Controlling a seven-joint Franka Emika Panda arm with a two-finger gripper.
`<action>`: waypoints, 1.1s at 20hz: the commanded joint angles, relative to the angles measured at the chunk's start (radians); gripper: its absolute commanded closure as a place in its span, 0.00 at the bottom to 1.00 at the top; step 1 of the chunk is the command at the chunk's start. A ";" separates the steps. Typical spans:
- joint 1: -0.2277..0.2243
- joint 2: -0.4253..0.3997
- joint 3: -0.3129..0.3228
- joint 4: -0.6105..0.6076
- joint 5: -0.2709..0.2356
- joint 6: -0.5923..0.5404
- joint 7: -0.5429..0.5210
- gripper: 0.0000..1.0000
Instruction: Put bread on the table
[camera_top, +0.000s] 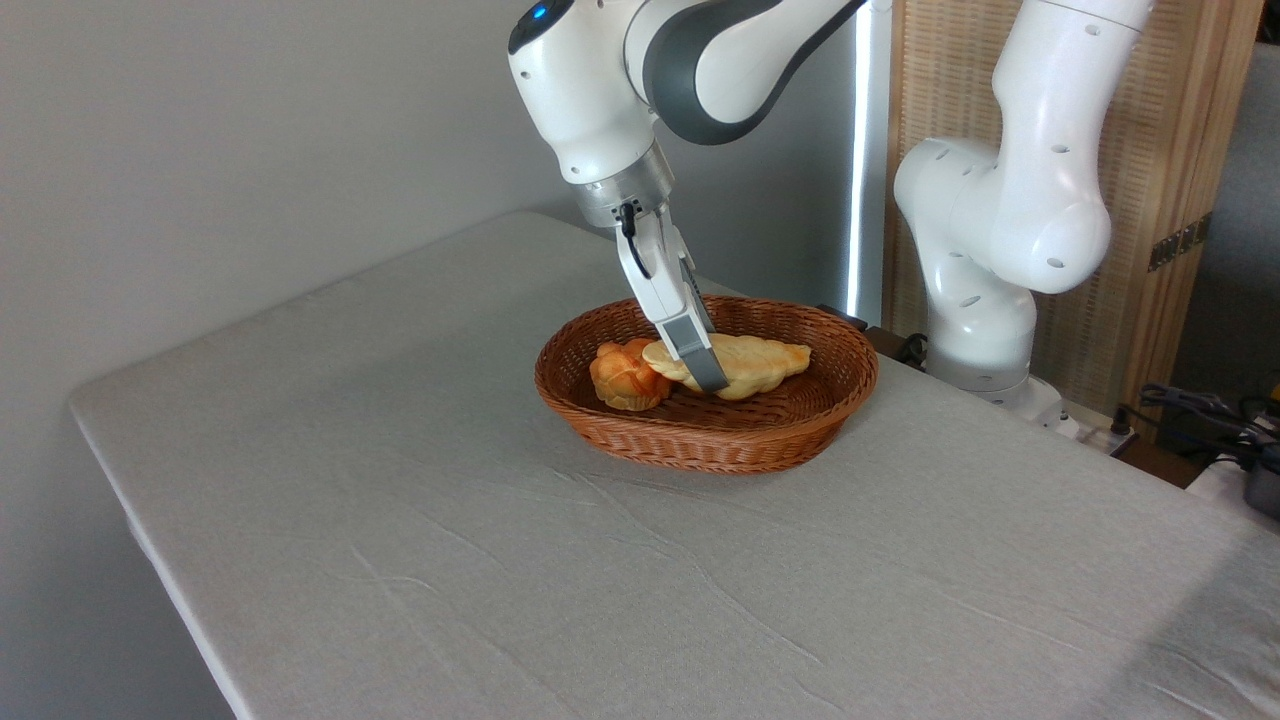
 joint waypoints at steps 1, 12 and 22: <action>0.001 -0.002 -0.001 0.001 -0.012 -0.004 0.010 0.72; 0.004 -0.013 0.002 0.014 -0.005 -0.068 0.014 0.72; 0.076 0.064 0.054 0.309 -0.006 -0.169 0.011 0.68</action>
